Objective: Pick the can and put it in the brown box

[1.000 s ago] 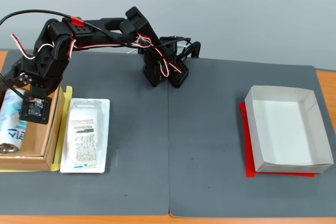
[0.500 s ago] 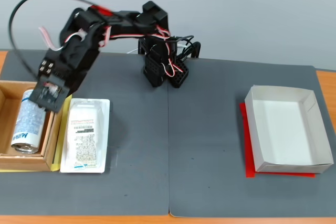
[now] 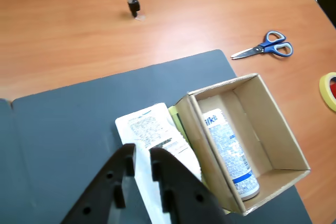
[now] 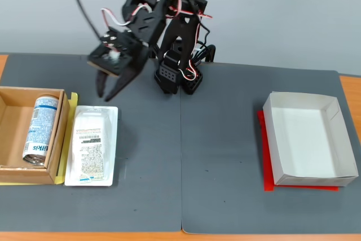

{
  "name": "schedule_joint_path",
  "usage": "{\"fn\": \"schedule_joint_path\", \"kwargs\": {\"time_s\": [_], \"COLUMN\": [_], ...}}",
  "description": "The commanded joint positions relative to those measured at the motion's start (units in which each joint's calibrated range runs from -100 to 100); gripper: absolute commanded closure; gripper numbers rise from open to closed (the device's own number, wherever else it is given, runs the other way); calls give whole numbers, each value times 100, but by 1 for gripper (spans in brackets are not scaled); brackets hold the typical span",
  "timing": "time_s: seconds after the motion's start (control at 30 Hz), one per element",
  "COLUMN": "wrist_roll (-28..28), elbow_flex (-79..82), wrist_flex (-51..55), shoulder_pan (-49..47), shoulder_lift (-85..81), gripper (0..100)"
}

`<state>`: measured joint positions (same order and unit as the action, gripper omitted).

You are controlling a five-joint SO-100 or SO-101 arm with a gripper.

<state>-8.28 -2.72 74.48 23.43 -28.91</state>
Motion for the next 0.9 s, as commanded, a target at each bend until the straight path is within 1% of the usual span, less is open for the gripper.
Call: {"fn": "schedule_joint_path", "kwargs": {"time_s": [0.0, 0.5, 0.8, 0.87], "wrist_roll": [20, 62, 72, 182], "elbow_flex": [933, 5213, 7041, 7313], "wrist_flex": [-102, -111, -111, -111], "shoulder_pan": [-361, -2091, -2530, -2570], "shoulder_lift": [-1052, -5161, -6855, -7016], "gripper": [97, 98, 99, 99]}}
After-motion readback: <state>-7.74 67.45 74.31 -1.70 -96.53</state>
